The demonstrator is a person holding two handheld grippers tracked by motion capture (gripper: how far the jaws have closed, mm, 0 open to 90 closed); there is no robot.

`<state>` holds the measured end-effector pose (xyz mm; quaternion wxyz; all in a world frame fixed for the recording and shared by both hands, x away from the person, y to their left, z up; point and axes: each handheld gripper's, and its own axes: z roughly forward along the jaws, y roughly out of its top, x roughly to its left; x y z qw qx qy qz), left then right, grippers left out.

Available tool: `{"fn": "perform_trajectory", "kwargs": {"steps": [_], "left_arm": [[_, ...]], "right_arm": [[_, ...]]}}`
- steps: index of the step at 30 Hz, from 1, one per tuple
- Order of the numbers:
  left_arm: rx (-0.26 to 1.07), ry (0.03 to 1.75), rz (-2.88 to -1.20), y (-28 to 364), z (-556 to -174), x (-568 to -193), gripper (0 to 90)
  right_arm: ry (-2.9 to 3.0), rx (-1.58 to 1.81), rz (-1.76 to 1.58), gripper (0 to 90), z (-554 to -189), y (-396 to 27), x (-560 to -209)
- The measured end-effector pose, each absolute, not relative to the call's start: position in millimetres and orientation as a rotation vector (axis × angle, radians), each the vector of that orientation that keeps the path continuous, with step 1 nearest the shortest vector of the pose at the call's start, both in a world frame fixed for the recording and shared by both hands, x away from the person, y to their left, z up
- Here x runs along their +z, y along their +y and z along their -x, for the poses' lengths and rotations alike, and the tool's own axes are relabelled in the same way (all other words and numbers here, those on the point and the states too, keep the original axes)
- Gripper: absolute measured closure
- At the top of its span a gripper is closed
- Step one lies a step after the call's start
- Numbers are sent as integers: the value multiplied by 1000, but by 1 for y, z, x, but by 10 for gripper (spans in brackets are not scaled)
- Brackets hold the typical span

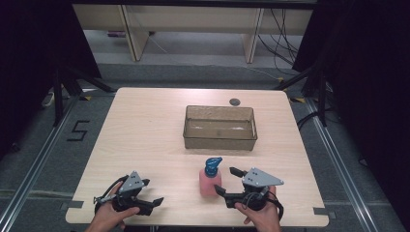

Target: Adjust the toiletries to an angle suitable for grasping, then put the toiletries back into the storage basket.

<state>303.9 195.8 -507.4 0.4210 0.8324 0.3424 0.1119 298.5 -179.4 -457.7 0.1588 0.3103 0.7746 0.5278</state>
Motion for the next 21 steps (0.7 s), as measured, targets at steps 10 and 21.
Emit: {"fn": "perform_trajectory", "kwargs": {"steps": [10, 21], "left_arm": [[281, 842, -2097, 197, -303, -507, 150], [285, 846, -2082, 196, -302, -507, 149]], "right_arm": [[2227, 1511, -841, 232, -306, -167, -458], [2251, 1487, -815, 237, -316, -154, -459]]}}
